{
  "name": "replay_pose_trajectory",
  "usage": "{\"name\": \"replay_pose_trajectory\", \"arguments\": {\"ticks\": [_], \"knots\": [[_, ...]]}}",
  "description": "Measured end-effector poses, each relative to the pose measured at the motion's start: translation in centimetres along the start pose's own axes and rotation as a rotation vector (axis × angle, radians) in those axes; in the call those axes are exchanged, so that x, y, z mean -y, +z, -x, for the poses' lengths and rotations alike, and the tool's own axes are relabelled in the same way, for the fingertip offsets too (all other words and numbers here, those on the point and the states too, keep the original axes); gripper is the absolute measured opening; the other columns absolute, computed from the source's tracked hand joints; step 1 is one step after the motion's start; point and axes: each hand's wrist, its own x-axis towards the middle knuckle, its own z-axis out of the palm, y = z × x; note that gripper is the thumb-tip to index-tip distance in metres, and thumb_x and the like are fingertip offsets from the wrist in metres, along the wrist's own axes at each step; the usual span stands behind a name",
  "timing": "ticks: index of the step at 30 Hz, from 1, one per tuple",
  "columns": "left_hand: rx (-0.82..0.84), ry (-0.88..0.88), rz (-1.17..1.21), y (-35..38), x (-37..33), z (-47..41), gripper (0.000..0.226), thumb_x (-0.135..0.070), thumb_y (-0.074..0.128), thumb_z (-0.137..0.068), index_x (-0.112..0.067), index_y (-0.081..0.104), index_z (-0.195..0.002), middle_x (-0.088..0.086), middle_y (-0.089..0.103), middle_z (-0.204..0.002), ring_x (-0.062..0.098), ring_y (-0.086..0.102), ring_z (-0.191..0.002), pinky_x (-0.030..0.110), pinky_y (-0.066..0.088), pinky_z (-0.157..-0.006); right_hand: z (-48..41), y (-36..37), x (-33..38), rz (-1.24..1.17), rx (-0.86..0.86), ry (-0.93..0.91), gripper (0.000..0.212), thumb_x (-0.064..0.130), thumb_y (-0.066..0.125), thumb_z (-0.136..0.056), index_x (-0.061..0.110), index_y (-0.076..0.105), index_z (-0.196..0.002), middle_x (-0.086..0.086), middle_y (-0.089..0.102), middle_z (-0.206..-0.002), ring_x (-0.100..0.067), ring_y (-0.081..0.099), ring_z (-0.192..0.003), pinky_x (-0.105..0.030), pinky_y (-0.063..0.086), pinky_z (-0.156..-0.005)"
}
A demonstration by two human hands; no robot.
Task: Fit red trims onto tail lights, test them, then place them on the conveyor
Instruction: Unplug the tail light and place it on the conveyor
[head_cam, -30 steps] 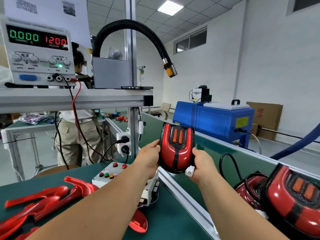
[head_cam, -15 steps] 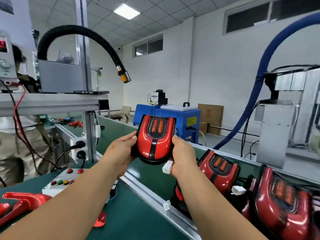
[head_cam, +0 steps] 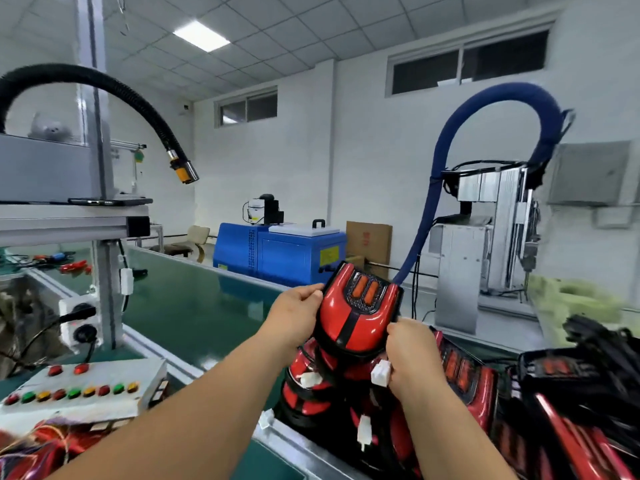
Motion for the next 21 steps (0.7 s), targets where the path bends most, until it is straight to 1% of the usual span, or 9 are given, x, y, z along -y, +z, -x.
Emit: {"name": "replay_pose_trajectory", "arguments": {"ticks": [2, 4, 8, 11, 13, 16, 18, 20, 21], "knots": [[0.025, -0.008, -0.047, 1.3, 0.3, -0.3, 0.032, -0.021, 0.046, -0.104, -0.014, 0.060, -0.132, 0.008, 0.065, -0.127, 0.025, 0.060, -0.117, 0.041, 0.047, -0.105, -0.3, -0.7, -0.4, -0.001, -0.047, -0.001, 0.035, -0.012, 0.036, -0.083, 0.010, 0.053, -0.062, -0.005, 0.051, -0.056, -0.019, 0.041, -0.057, -0.031, 0.032, -0.057], [0.027, -0.004, -0.096, 2.3, 0.4, -0.7, 0.032, -0.019, 0.046, -0.103, -0.012, 0.062, -0.130, 0.010, 0.062, -0.132, 0.027, 0.057, -0.122, 0.042, 0.044, -0.108, -0.5, -1.1, -0.7, 0.000, -0.101, 0.020, 0.035, -0.013, 0.035, -0.082, 0.012, 0.046, -0.060, -0.004, 0.042, -0.055, -0.018, 0.032, -0.055, -0.029, 0.024, -0.054], [0.061, -0.002, -0.259, 3.3, 1.0, -1.4, 0.032, -0.020, 0.042, -0.104, -0.015, 0.070, -0.119, 0.010, 0.069, -0.120, 0.028, 0.061, -0.115, 0.043, 0.046, -0.104, -0.9, -1.2, -1.2, -0.042, -0.152, 0.078, 0.029, -0.014, 0.032, -0.083, 0.009, 0.042, -0.068, -0.006, 0.036, -0.064, -0.018, 0.028, -0.058, -0.029, 0.022, -0.053], [0.052, -0.047, -0.306, 3.4, 1.5, -1.7, 0.034, -0.019, 0.040, -0.104, -0.021, 0.072, -0.092, 0.010, 0.072, -0.105, 0.029, 0.065, -0.104, 0.045, 0.050, -0.099, -0.9, -1.1, -1.6, -0.022, -0.151, 0.046, 0.030, -0.014, 0.034, -0.083, 0.010, 0.043, -0.069, -0.005, 0.040, -0.066, -0.019, 0.032, -0.057, -0.026, 0.026, -0.053], [0.023, -0.067, -0.293, 3.4, 1.7, -1.8, 0.034, -0.018, 0.041, -0.104, -0.027, 0.068, -0.085, 0.008, 0.072, -0.103, 0.028, 0.065, -0.103, 0.045, 0.051, -0.098, -0.8, -0.8, -2.1, 0.018, -0.144, -0.021, 0.028, -0.012, 0.036, -0.082, 0.010, 0.048, -0.070, -0.007, 0.049, -0.071, -0.021, 0.041, -0.060, -0.027, 0.035, -0.057], [-0.002, -0.058, -0.298, 3.4, 1.5, -1.6, 0.037, -0.018, 0.043, -0.103, -0.028, 0.069, -0.077, 0.007, 0.073, -0.099, 0.028, 0.066, -0.101, 0.043, 0.053, -0.095, -0.8, -0.3, -3.2, 0.107, -0.207, -0.118, 0.027, -0.007, 0.040, -0.083, 0.010, 0.061, -0.083, -0.008, 0.063, -0.089, -0.027, 0.058, -0.078, -0.037, 0.051, -0.077], [0.009, -0.044, -0.366, 3.6, 1.3, -1.5, 0.033, -0.018, 0.044, -0.102, -0.025, 0.073, -0.087, 0.003, 0.073, -0.099, 0.024, 0.066, -0.100, 0.038, 0.054, -0.093, -0.9, -0.1, -3.8, 0.156, -0.239, -0.142, 0.027, -0.003, 0.039, -0.085, 0.012, 0.061, -0.090, -0.004, 0.064, -0.100, -0.029, 0.060, -0.091, -0.042, 0.052, -0.088], [0.040, -0.031, -0.436, 3.8, 1.1, -1.4, 0.032, -0.017, 0.043, -0.100, -0.020, 0.074, -0.106, 0.002, 0.071, -0.105, 0.022, 0.064, -0.102, 0.036, 0.053, -0.094, -0.9, 0.0, -4.1, 0.207, -0.254, -0.194, 0.027, -0.001, 0.037, -0.089, 0.020, 0.053, -0.096, 0.004, 0.053, -0.114, -0.021, 0.052, -0.102, -0.038, 0.043, -0.093], [0.057, -0.030, -0.467, 3.8, 1.0, -1.4, 0.033, -0.016, 0.042, -0.100, -0.019, 0.073, -0.111, 0.002, 0.071, -0.108, 0.022, 0.064, -0.103, 0.035, 0.052, -0.094, -0.6, -0.1, -4.1, 0.259, -0.269, -0.236, 0.034, -0.001, 0.036, -0.091, 0.022, 0.055, -0.107, 0.003, 0.050, -0.121, -0.021, 0.049, -0.110, -0.038, 0.040, -0.097]]}}
